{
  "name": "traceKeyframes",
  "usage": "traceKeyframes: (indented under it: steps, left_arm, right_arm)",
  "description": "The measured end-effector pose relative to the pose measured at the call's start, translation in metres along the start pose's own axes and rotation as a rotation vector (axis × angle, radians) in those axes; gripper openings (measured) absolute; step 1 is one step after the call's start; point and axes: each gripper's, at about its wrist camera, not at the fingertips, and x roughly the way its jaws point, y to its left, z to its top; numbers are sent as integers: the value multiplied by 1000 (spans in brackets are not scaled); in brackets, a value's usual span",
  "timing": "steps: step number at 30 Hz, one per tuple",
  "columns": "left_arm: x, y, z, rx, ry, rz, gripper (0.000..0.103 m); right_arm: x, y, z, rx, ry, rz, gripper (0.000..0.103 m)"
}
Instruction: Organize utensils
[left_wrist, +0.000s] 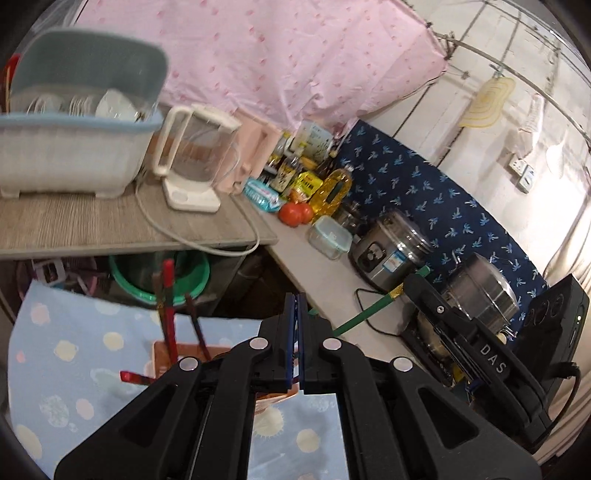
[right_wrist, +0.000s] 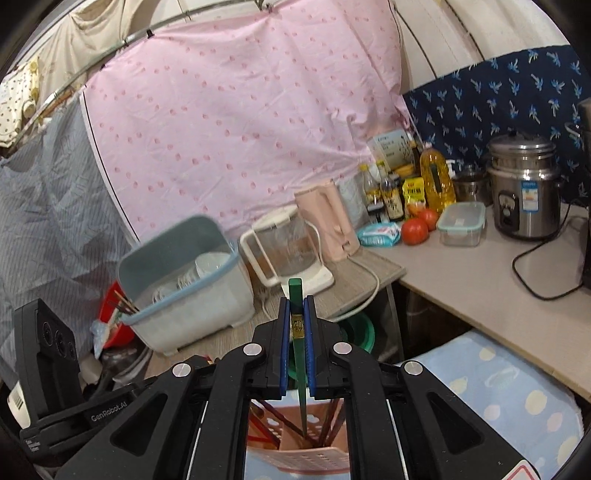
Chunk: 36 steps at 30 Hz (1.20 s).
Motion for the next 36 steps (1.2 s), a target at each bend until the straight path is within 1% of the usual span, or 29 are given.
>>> traceKeyframes:
  steps: [5,6,7,8,9,10,11,14,15,18,24,27,31,35,36]
  left_arm:
    - [9,25,-16,-40,30,34,1]
    - [9,27,-19,-39,30,51,1]
    - [8,29,-22,-33,18,93,5]
    - [6,28,-25,-19,15,123,10]
    - [5,27,-27,-1,15,146,26]
    - [1,24,-30,17,11,177,44]
    - [-3,22,-33,32,2,203,49]
    - [-14,13,-43,71,-10,261,57]
    - [-18,9,-47,90,-15,294,60]
    - [-32,-4,-60,144,-18,375,60]
    - [-56,-20,-94,197,8,479,63]
    - [-66,-29,-114,225,27,520,63]
    - [-76,-42,-141,264,50,563,73]
    - [-85,-53,-165,289,75,597,76]
    - [-88,-54,-169,289,79,599,79]
  right_arm:
    - [12,-5,-21,-13,41,-18,8]
    - [13,-6,-24,-23,46,-24,8]
    - [13,-5,-26,-32,52,-28,9]
    - [11,-5,-28,-40,48,-36,16]
    - [8,-5,-31,-48,47,-47,21]
    - [3,-5,-33,-53,45,-49,32]
    - [-2,-5,-35,-55,39,-53,38]
    - [-18,-6,-43,-54,53,-54,39]
    - [-24,-6,-47,-51,65,-53,39]
    - [-40,-8,-61,-53,102,-55,39]
    - [-72,-12,-94,-46,194,-70,39]
    - [-88,-11,-112,-57,229,-91,40]
    - [-112,-9,-134,-72,266,-107,44]
    - [-131,-7,-152,-98,294,-128,47]
    - [-135,-7,-156,-102,300,-135,48]
